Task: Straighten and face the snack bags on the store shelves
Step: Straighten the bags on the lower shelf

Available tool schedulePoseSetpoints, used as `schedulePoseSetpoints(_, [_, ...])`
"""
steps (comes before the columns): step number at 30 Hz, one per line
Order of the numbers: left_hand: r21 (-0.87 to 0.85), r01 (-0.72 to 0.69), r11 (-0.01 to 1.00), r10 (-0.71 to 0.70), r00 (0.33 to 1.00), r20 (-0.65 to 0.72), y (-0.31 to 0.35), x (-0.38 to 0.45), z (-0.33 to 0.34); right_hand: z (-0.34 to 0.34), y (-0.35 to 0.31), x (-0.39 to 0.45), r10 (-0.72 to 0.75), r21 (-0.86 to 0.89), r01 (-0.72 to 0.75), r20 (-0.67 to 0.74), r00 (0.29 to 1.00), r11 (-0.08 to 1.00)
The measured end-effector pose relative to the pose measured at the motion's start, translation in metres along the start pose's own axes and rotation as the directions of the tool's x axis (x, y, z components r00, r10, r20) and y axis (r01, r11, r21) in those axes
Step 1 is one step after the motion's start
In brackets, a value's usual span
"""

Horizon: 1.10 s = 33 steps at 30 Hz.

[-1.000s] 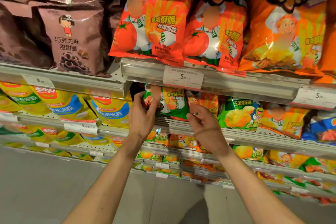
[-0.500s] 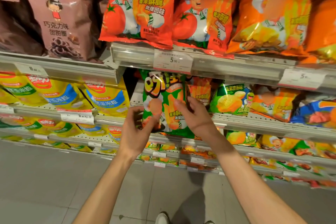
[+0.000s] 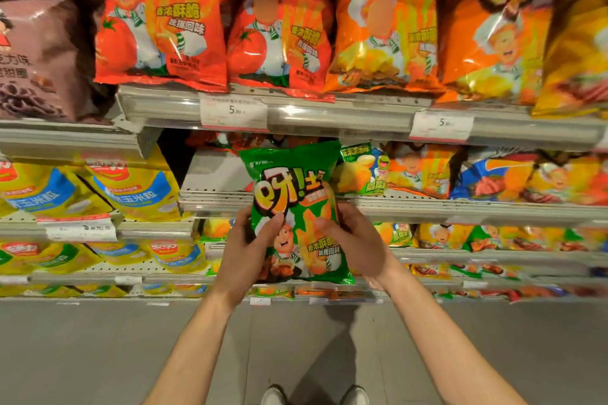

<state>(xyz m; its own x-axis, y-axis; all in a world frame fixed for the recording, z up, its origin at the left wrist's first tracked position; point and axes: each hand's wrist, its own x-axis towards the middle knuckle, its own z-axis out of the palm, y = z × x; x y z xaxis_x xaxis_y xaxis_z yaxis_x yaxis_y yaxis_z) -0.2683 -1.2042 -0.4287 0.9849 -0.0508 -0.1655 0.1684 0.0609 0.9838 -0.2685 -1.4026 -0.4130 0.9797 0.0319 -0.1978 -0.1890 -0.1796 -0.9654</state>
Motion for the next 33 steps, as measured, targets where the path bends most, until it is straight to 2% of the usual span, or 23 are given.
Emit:
schedulePoseSetpoints(5, [0.037, 0.006, 0.999, -0.008, 0.997, 0.077, -0.001, -0.006, 0.043, -0.040, 0.003, -0.017, 0.009, 0.003, -0.009, -0.041, 0.999, 1.000])
schedulePoseSetpoints(10, [0.104, 0.007, 0.995, -0.017, 0.995, 0.098, -0.007, -0.013, 0.092, -0.091, 0.010, -0.037, 0.007, -0.013, -0.008, -0.043, 0.999, 1.000])
schedulePoseSetpoints(15, [0.139, -0.006, 0.990, -0.007, 0.996, 0.094, -0.004, -0.030, 0.164, -0.162, 0.029, -0.056, 0.021, -0.022, -0.023, -0.103, 0.994, 0.999])
schedulePoseSetpoints(23, [0.217, -0.003, 0.976, -0.020, 0.995, 0.100, 0.002, -0.065, 0.292, -0.289, 0.049, -0.110, 0.013, 0.038, -0.010, -0.078, 0.997, 0.999])
schedulePoseSetpoints(29, [0.249, -0.025, 0.968, -0.021, 0.983, 0.183, 0.016, -0.068, 0.363, -0.355, 0.052, -0.132, 0.039, 0.117, -0.020, -0.164, 0.986, 0.993])
schedulePoseSetpoints(33, [0.184, -0.077, 0.980, 0.020, 0.956, 0.293, 0.025, -0.048, 0.401, -0.392, 0.050, -0.138, 0.044, 0.102, -0.019, -0.254, 0.966, 0.995])
